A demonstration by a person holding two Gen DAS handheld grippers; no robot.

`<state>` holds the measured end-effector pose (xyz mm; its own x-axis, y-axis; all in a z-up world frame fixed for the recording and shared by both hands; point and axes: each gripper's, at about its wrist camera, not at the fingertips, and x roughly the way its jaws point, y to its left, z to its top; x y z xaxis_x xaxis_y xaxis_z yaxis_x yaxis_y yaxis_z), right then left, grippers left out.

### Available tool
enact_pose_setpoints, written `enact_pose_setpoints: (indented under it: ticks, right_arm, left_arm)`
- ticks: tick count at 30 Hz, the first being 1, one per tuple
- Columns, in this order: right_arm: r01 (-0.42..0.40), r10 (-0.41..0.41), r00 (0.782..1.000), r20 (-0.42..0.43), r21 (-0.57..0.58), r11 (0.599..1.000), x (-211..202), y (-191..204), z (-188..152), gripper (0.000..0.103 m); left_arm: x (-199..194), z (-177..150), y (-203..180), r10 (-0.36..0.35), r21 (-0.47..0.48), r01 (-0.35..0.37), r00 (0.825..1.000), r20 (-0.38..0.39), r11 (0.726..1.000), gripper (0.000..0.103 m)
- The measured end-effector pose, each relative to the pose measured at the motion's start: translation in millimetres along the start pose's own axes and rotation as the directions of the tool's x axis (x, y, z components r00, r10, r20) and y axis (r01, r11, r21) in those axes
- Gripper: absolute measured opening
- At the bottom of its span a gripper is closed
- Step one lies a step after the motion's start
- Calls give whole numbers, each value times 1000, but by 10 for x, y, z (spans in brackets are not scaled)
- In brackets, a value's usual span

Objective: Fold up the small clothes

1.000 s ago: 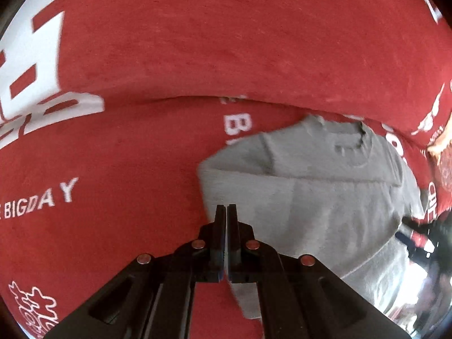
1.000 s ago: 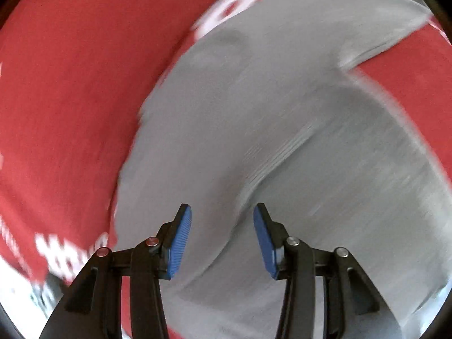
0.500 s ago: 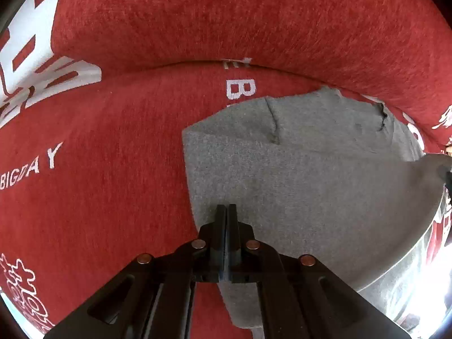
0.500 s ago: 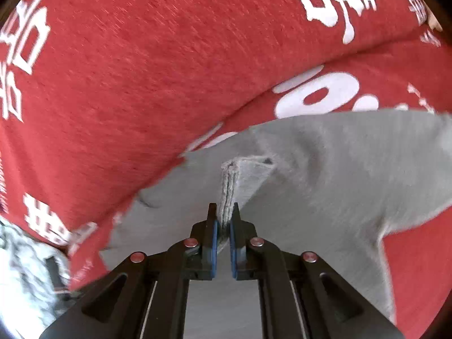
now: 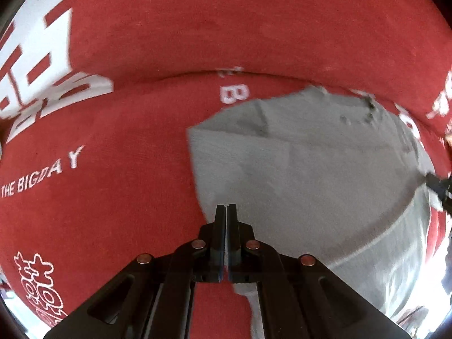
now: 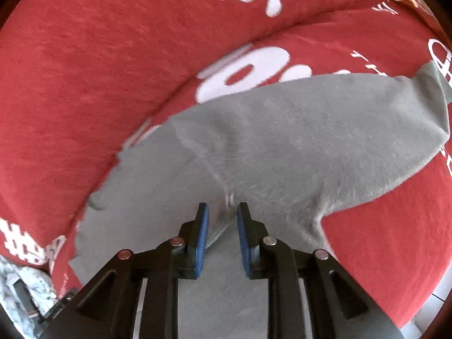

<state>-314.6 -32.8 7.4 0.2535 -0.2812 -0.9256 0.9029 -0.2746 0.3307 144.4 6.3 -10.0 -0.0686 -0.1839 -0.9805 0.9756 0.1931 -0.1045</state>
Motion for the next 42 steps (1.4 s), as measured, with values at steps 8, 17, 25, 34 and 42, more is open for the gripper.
enact_pose_setpoints:
  ticks: [8, 17, 25, 34, 42]
  right_arm:
    - [44, -64, 994, -85, -215, 976, 423, 456, -281, 19]
    - [59, -72, 989, -127, -110, 992, 100, 89, -362, 25]
    - [-25, 10, 978, -208, -70, 997, -86, 198, -788, 43]
    - [-77, 95, 982, -166, 111, 991, 155, 107, -539, 50]
    - [-115, 143, 987, -70, 306, 945, 393, -152, -86, 50]
  left_arm:
    - [161, -259, -240, 71, 53, -71, 997, 7, 996, 1]
    - [52, -370, -93, 60, 19, -59, 997, -49, 998, 1]
    - [-155, -493, -17, 53, -28, -56, 995, -80, 998, 1]
    - [-185, -449, 228, 39, -109, -46, 997, -69, 993, 97]
    - [-150, -207, 283, 96, -109, -97, 995, -20, 989, 101]
